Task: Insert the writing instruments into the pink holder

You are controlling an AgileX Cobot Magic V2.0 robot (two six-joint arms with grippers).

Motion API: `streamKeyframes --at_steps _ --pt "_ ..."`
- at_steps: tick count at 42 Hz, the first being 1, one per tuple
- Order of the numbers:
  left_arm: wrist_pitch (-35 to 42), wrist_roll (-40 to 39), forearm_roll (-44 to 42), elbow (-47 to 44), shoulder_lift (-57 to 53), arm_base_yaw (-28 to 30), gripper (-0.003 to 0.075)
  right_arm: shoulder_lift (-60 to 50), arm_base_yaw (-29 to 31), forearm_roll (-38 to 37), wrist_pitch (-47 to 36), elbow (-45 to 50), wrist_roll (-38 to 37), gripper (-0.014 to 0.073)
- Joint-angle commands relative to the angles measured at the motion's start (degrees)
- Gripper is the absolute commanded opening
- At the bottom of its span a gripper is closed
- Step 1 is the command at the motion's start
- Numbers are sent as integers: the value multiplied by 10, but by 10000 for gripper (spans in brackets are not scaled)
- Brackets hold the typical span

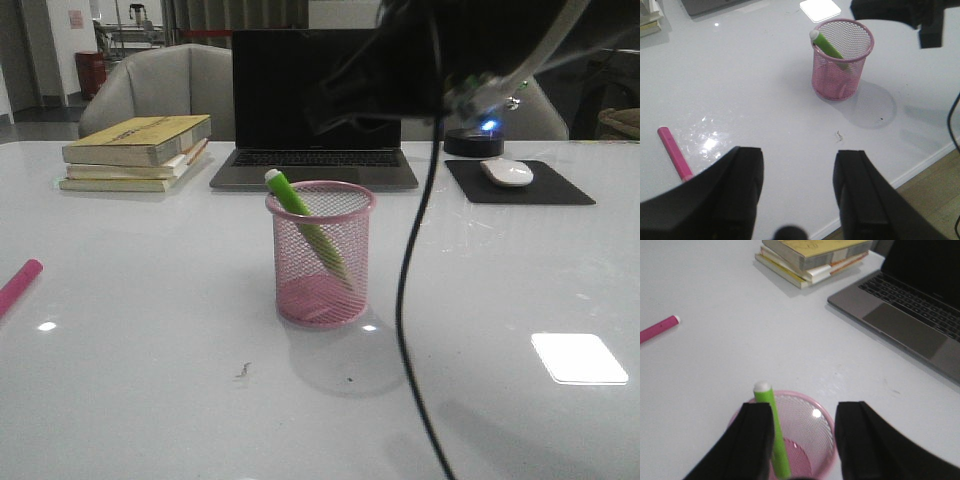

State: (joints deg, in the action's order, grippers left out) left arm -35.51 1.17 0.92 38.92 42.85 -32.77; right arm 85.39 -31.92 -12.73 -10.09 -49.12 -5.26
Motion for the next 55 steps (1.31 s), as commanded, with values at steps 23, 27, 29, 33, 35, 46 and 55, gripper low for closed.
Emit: streamKeyframes --at_steps 23,27,29,33,35,46,55 --pt "47 0 -1 15 0 -4 382 -393 0 67 435 75 2 416" --pt "47 0 -1 15 6 -4 388 -425 0 67 436 92 2 416" --pt "44 0 -1 15 6 -4 400 -434 0 67 438 98 2 416" --pt "28 0 -3 18 22 -3 461 -443 0 67 441 101 2 416" --pt "14 -5 -9 24 29 -3 504 -444 0 67 441 101 2 416" --pt "-110 -130 -138 90 157 0 551 -444 0 67 441 101 2 416" --pt "-124 -132 -143 147 280 70 551 -444 0 67 441 101 2 416"
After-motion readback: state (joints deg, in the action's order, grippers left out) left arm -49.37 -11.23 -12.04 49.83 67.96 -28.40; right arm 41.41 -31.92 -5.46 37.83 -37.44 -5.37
